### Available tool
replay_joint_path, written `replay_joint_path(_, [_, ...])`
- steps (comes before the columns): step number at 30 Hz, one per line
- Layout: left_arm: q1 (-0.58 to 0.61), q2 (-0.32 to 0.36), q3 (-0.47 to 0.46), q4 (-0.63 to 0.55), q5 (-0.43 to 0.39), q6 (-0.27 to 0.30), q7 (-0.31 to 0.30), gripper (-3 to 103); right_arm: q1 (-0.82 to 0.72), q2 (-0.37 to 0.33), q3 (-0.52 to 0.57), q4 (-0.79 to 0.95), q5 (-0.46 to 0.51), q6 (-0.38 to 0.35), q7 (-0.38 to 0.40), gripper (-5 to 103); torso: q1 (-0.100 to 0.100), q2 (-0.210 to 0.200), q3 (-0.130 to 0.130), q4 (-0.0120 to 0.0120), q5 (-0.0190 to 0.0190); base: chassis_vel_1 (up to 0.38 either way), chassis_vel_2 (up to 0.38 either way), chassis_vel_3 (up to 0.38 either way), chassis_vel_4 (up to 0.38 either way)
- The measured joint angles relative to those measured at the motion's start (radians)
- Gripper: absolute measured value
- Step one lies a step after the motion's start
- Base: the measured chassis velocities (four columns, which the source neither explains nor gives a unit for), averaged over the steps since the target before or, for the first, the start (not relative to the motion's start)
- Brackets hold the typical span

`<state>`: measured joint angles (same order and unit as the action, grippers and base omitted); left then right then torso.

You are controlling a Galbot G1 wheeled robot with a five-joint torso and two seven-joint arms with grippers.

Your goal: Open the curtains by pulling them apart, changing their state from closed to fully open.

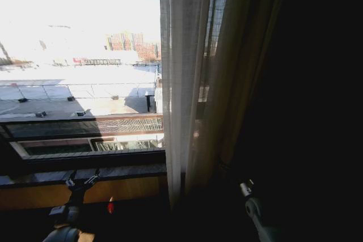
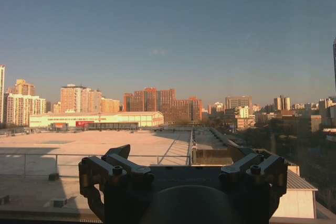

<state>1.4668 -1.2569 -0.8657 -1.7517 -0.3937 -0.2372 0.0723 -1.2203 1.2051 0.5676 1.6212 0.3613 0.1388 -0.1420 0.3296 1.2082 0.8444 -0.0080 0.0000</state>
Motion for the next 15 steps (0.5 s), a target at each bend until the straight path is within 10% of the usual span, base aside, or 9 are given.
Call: replay_joint_path(15, [0.0,0.0,0.0,0.0,0.0,0.0,0.0,100,0.002,0.003,0.006,-0.009,-0.03,0.029,-0.038,100,0.0,0.0,0.0,0.0,0.0,0.0,0.0,0.0,0.0])
